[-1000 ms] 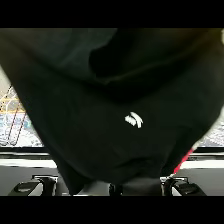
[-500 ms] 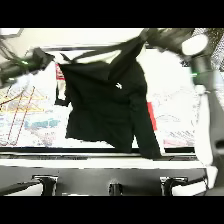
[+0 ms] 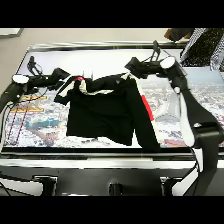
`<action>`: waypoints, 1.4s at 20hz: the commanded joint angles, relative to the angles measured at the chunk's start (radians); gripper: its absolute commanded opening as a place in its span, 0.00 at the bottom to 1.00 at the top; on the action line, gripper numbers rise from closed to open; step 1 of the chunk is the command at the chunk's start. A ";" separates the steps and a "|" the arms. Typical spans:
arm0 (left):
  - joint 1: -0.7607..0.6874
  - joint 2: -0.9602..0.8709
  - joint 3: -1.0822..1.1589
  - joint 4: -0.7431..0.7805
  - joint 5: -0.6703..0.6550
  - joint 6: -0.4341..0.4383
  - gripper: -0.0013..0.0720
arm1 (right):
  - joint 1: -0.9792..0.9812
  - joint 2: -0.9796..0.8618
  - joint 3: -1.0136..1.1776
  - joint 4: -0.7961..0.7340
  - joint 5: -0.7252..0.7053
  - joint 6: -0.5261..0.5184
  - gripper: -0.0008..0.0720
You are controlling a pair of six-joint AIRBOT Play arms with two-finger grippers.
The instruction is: Fold the clothes and pants, and hang the long-sleeved shirts on hangers.
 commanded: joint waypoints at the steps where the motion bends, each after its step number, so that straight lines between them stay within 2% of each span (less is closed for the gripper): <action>1: 0.137 0.033 0.009 0.000 -0.184 -0.015 0.97 | -0.106 0.108 0.000 -0.115 0.345 -0.025 0.76; 4: 0.290 0.117 -0.025 0.065 -0.349 -0.003 0.97 | -0.196 0.254 -0.026 -0.274 0.540 -0.050 0.76; 6: 0.371 0.213 -0.149 0.129 -0.353 0.005 0.97 | -0.238 0.385 -0.181 -0.306 0.575 -0.051 0.77; 8: 0.433 0.314 -0.332 0.133 -0.338 0.035 0.97 | -0.238 0.532 -0.460 -0.315 0.522 -0.034 0.77; 12: 0.432 0.449 -0.645 0.129 -0.315 0.085 0.97 | -0.232 0.808 -1.103 -0.109 0.251 -0.016 0.78; 16: 0.367 0.455 -0.734 0.130 -0.309 0.122 0.97 | -0.230 0.876 -1.485 0.133 0.124 -0.136 0.78; 19: 0.314 0.455 -0.734 0.130 -0.299 0.129 0.97 | -0.135 0.875 -1.547 0.166 0.016 -0.173 0.78; 23: 0.249 0.449 -0.734 0.130 -0.292 0.129 0.97 | 0.079 0.851 -1.547 0.165 -0.240 -0.032 0.78; 27: 0.193 0.434 -0.734 0.130 -0.267 0.129 0.97 | 0.183 0.757 -1.547 0.338 -0.303 -0.100 0.77; 28: 0.182 0.428 -0.734 0.130 -0.259 0.129 0.97 | 0.196 0.742 -1.547 0.359 -0.313 -0.103 0.71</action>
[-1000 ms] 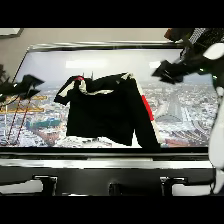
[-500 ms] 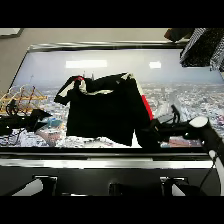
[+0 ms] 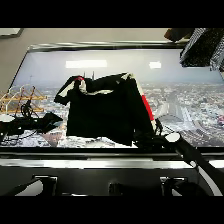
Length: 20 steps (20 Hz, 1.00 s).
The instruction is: Fold the clothes and pants, and hang the long-sleeved shirts on hangers.
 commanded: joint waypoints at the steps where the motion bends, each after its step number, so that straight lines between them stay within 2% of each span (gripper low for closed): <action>1: -0.048 -0.019 -0.002 0.001 0.020 0.000 0.97 | 0.071 -0.055 -0.006 0.114 -0.083 -0.023 0.57; 2: -0.057 -0.030 -0.002 0.002 0.018 0.000 0.97 | 0.071 -0.054 -0.005 0.122 -0.087 -0.035 0.33; 3: -0.067 -0.040 -0.002 0.002 0.018 0.001 0.97 | 0.071 -0.048 0.001 0.129 -0.094 -0.055 0.15; 4: -0.079 -0.049 -0.002 0.002 0.019 0.001 0.97 | 0.071 -0.040 0.012 0.129 -0.095 -0.057 0.08; 9: -0.122 -0.096 -0.002 0.010 0.027 0.001 0.97 | 0.069 -0.006 0.061 0.128 -0.095 -0.049 0.08; 13: -0.121 -0.104 -0.002 0.092 0.052 -0.029 0.97 | 0.069 -0.006 0.062 0.129 -0.077 -0.045 0.08; 20: -0.201 -0.130 -0.002 0.087 0.053 -0.018 0.97 | 0.069 0.021 0.064 0.127 -0.051 -0.072 0.08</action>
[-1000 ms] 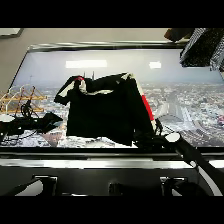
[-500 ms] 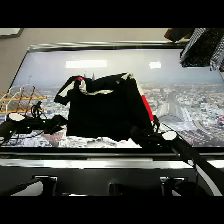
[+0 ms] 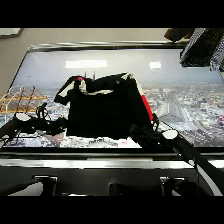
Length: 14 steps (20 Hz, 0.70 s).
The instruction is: Fold the clothes and pants, and hang the long-sleeved shirts on hangers.
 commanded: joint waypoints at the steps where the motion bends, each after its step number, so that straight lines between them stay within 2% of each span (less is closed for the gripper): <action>1: -0.055 -0.025 -0.001 0.013 0.006 0.003 0.97 | 0.001 0.031 0.002 0.000 0.003 -0.012 0.08; 2: -0.067 -0.031 -0.001 0.013 0.014 0.003 0.88 | 0.001 0.043 0.002 -0.001 0.000 -0.012 0.08; 3: -0.072 -0.033 -0.001 0.013 0.025 0.003 0.53 | 0.001 0.051 0.002 -0.001 -0.002 -0.012 0.08; 4: -0.071 -0.033 0.000 0.011 0.030 0.003 0.10 | 0.001 0.057 0.002 -0.001 -0.002 -0.011 0.08; 8: -0.059 -0.016 0.098 -0.005 0.013 0.003 0.07 | 0.000 0.062 0.116 -0.066 -0.036 -0.007 0.08; 9: -0.059 -0.003 0.166 -0.005 0.009 0.002 0.07 | 0.000 0.062 0.189 -0.136 -0.061 0.024 0.08; 12: -0.059 0.017 0.449 -0.006 0.008 -0.051 0.07 | -0.063 0.047 0.485 -0.455 -0.125 0.266 0.08; 14: -0.059 0.019 0.680 -0.034 0.005 -0.079 0.07 | -0.149 0.033 0.707 -0.529 -0.092 0.282 0.08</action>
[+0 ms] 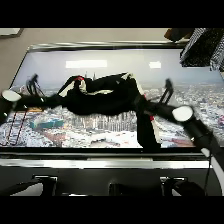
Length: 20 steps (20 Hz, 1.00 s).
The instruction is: Fold the clothes and pants, and hang the long-sleeved shirts on hangers.
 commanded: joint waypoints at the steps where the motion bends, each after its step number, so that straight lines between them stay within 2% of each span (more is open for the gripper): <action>1: 0.000 0.013 0.378 -0.038 -0.007 -0.046 0.07 | -0.121 -0.013 0.371 -0.225 0.012 0.090 0.08; 6: 0.000 0.082 0.818 -0.038 -0.010 -0.074 0.07 | -0.270 0.018 0.851 -0.271 0.317 0.042 0.08; 8: 0.000 0.156 0.885 -0.038 -0.010 -0.077 0.07 | -0.268 0.074 0.971 -0.267 0.425 0.000 0.08; 10: 0.000 0.255 0.887 -0.025 -0.016 -0.078 0.07 | -0.268 0.157 1.040 -0.272 0.498 0.000 0.08; 12: 0.000 0.347 0.887 0.034 -0.037 -0.136 0.07 | -0.268 0.255 1.056 -0.277 0.508 0.008 0.08; 17: 0.000 0.496 0.884 0.265 -0.133 -0.378 0.07 | -0.268 0.392 1.056 -0.477 0.481 0.177 0.08; 20: -0.001 0.489 0.869 0.284 -0.183 -0.399 0.07 | -0.268 0.340 1.056 -0.529 0.447 0.209 0.08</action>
